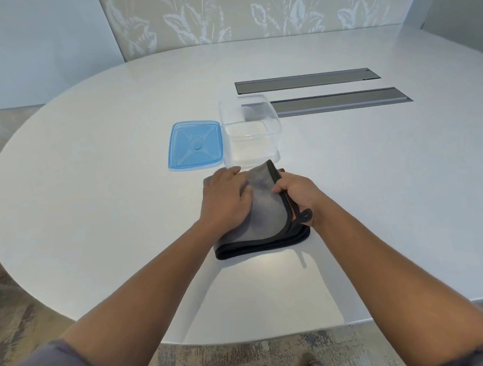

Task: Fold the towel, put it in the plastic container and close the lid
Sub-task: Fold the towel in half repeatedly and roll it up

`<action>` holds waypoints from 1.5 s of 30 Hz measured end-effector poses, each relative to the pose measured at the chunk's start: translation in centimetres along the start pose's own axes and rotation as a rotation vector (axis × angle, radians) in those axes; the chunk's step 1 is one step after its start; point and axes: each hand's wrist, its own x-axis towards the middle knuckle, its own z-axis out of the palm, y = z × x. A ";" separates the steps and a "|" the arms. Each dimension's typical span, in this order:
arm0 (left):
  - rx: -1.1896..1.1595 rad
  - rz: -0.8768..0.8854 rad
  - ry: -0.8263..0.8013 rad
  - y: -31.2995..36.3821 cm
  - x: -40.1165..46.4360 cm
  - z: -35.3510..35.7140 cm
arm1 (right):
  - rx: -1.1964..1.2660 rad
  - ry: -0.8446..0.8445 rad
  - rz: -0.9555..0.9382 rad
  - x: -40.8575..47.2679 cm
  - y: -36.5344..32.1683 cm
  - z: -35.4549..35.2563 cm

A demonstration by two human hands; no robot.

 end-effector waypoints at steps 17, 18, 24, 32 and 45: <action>0.266 0.050 -0.326 -0.2 -1.0 2.3 | -0.345 0.152 -0.020 0.5 -0.8 -2.2; 0.271 0.047 -0.325 -0.2 -1.0 2.3 | -0.466 0.189 -0.073 0.2 -1.1 -1.9; 0.260 -0.003 -0.331 0.3 -1.0 2.4 | -1.486 0.299 -0.453 -2.0 -3.4 1.5; 0.285 0.045 -0.299 -0.3 -1.1 2.7 | -1.457 0.128 -0.379 0.3 2.7 3.5; 0.212 0.138 -0.286 -2.2 -3.4 1.6 | -1.552 0.189 -0.412 1.7 4.8 0.8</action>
